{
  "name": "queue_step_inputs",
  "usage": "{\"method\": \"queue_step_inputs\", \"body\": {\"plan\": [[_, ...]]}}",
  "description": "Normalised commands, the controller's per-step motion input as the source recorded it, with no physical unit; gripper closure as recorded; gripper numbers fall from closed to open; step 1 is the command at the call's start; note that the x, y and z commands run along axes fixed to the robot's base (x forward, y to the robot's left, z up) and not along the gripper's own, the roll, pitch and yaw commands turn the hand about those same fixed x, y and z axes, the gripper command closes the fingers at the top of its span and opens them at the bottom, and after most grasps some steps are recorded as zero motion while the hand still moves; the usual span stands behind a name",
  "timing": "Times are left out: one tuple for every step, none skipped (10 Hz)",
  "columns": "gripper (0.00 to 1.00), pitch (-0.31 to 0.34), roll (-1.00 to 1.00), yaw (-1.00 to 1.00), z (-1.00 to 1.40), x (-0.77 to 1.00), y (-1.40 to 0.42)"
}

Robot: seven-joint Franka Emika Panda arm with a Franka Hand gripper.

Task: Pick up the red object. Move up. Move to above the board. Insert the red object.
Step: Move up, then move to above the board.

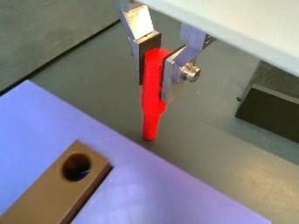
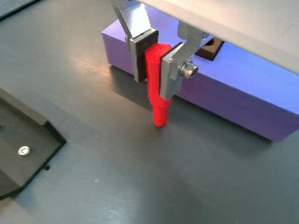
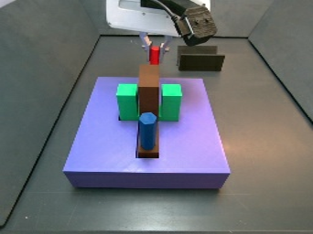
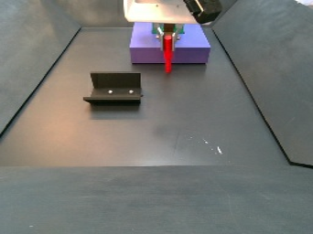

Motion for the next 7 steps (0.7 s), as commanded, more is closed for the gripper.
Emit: {"method": "queue_step_inputs", "body": {"plan": [[1.0, 0.004, 0.0, 0.03, 0.85, -0.04, -0.07], [1.0, 0.022, -0.01, 0.03, 0.6, -0.1, -0.05], [1.0, -0.001, -0.02, 0.02, 0.28, -0.05, -0.02], [1.0, 0.0, 0.0, 0.0, 1.4, 0.0, 0.0], [1.0, 0.039, 0.0, -0.01, 1.4, -0.02, 0.01], [1.0, 0.038, -0.02, -0.02, 1.4, -0.04, 0.0], [1.0, 0.026, -0.04, -0.01, 1.4, 0.02, 0.02]]}}
